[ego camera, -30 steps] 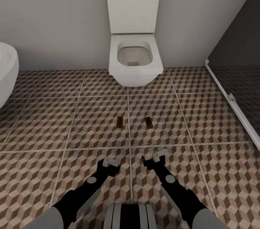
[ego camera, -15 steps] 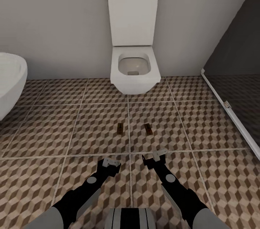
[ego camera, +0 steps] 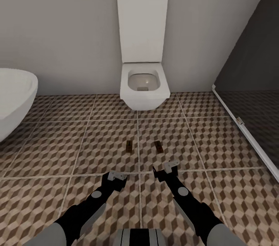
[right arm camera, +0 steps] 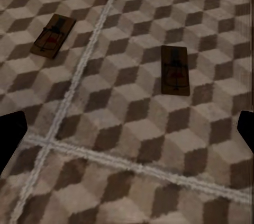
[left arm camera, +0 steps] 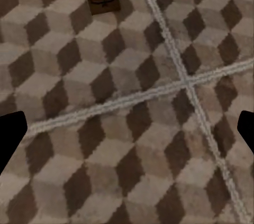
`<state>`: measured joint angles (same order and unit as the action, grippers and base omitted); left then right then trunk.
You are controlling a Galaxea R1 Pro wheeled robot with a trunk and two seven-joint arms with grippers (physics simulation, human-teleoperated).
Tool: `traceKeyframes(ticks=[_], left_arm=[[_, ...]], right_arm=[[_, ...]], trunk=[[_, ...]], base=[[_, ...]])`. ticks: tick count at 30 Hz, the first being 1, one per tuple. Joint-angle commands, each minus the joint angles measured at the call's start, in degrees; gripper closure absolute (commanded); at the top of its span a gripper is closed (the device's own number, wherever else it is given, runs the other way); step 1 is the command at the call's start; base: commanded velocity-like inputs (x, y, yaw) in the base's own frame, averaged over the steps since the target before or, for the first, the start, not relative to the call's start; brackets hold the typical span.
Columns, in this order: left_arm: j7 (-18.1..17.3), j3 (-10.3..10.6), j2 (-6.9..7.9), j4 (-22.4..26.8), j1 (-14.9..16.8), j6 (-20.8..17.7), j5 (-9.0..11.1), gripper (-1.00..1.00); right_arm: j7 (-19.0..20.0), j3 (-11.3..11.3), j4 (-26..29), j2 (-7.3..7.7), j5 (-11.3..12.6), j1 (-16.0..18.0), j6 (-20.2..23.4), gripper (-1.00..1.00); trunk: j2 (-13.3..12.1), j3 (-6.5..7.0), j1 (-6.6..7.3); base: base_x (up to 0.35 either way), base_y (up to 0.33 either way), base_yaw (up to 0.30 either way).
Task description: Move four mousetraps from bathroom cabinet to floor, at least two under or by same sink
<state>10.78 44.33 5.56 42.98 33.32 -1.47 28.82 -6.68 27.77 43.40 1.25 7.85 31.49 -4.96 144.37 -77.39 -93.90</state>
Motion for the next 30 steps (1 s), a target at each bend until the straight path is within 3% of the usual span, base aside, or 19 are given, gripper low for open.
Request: traceKeyframes(ticks=[1,15,30], left_arm=[[0.57,0.40,0.12,0.06,0.07,-0.15,0.44,-1.00],[0.64,0.40,0.44,-0.67,0.07,-0.11,0.44,-1.00],[0.73,0.46,3.09,-1.36,0.03,0.32,0.83,-1.00]], right_arm=[[-0.50,0.45,-0.02,0.09,0.61,0.06,-0.22,-1.00],[-0.53,0.45,-0.18,0.66,0.55,0.05,-0.22,-1.00],[-0.53,0.42,-1.06,2.13,0.66,-0.19,-0.55,-1.00]], trunk=[[0.00,0.28,0.03],[-0.19,4.65,0.39],[-0.39,9.35,0.78]], base=[[0.000,0.000,0.000],[0.000,0.000,0.000],[0.000,0.000,0.000]])
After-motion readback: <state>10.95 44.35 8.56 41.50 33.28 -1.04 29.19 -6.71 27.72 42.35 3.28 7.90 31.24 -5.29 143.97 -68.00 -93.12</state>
